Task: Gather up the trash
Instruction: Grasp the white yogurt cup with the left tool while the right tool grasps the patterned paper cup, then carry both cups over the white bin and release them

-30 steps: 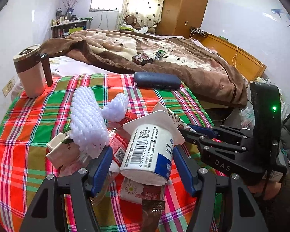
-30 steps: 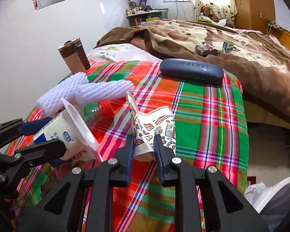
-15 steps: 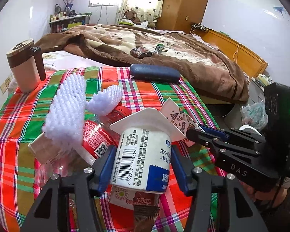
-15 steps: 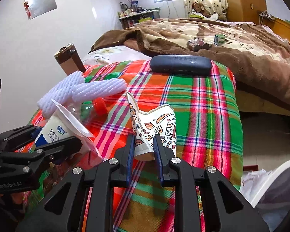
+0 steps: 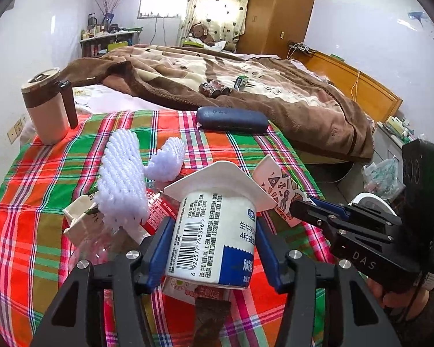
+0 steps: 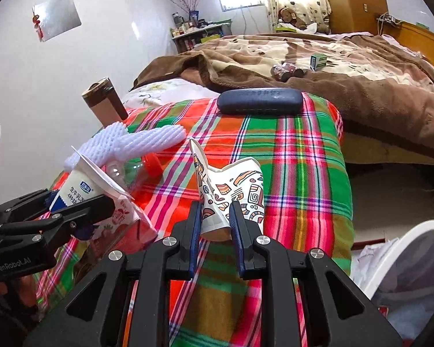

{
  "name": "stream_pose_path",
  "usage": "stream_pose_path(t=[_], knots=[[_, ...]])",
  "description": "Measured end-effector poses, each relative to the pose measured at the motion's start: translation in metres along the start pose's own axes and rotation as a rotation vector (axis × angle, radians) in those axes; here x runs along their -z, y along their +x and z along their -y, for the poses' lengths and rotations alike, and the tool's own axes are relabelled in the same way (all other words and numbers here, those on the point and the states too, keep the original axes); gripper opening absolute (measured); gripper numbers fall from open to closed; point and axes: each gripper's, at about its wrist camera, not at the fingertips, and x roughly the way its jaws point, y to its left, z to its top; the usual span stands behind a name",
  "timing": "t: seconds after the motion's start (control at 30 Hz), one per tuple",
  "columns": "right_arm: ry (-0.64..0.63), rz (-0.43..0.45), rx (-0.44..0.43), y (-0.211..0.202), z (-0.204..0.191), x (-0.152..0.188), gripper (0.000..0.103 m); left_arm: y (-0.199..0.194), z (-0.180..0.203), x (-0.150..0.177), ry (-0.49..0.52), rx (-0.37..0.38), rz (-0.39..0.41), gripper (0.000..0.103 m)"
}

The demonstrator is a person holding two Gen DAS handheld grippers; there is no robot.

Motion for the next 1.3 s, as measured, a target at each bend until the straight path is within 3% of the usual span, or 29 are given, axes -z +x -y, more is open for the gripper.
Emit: stream_pose_path(t=[0.63,1.3], knots=[[0.038,0.102,0.003,-0.065,0.01,0.019,0.02,-0.047,0.046,0.023,0.046,0.02,0.054,0.055],[0.129,0.183,0.153,-0.129,0.051,0.053,0.021,-0.066,0.133,0.043,0.16,0.131,0.073,0.055]])
